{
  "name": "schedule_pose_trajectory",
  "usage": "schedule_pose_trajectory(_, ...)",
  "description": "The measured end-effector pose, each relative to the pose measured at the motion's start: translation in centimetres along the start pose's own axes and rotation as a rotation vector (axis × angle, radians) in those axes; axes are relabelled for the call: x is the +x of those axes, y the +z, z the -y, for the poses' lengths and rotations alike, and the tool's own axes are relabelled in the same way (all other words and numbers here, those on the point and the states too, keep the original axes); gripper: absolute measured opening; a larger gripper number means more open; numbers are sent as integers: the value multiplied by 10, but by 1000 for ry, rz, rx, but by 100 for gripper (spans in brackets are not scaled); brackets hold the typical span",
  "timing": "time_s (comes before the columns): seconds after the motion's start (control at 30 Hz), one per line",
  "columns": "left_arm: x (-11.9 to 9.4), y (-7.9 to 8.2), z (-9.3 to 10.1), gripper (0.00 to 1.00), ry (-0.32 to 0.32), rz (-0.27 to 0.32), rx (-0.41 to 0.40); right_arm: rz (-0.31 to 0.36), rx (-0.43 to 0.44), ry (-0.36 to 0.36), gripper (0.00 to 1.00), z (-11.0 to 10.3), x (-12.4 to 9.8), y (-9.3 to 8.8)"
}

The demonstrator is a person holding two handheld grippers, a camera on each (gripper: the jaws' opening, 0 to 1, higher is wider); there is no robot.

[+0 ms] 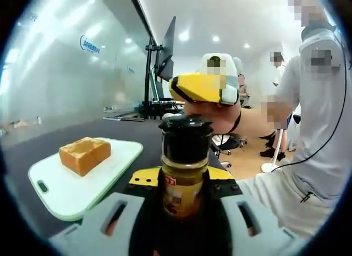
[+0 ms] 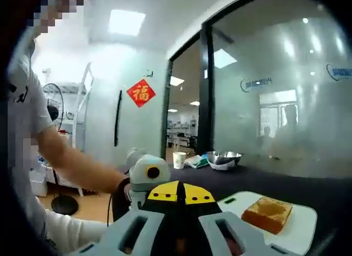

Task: Sprinkle pepper

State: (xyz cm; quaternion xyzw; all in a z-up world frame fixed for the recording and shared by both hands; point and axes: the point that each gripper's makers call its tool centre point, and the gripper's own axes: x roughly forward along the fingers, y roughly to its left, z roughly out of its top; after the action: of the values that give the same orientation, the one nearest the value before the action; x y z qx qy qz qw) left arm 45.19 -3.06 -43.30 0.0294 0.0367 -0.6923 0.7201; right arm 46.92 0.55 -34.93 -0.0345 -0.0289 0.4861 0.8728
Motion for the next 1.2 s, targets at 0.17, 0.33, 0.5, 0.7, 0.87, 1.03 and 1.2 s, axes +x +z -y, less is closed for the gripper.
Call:
schedule_pose_trajectory(0.17,-2,-1,-2,19,-1,1,-1,-119,6,58,0,-5,4,-19)
schedule_pose_trajectory(0.33,-3,-1,-5,19,0,2,1,-128,-48,70,0,-12,4,-19)
schedule_pose_trajectory(0.5,-4,-3,-4,19,-3,-1,11,-133,-86,105,0,-20,2,-20)
schedule_pose_trajectory(0.7,-3,-4,-5,19,-3,-6,9,-182,-184,131,0,-26,0,-20)
schedule_pose_trajectory(0.87,-2,-5,-6,19,4,-7,7,-165,-167,123,0,-22,-3,-22)
schedule_pose_trajectory(1.03,-1,-4,-5,19,7,-6,13,-139,-185,125,0,-26,-2,-21)
schedule_pose_trajectory(1.2,-2,-5,-6,20,20,-3,9,-52,-95,127,0,-29,-5,-17)
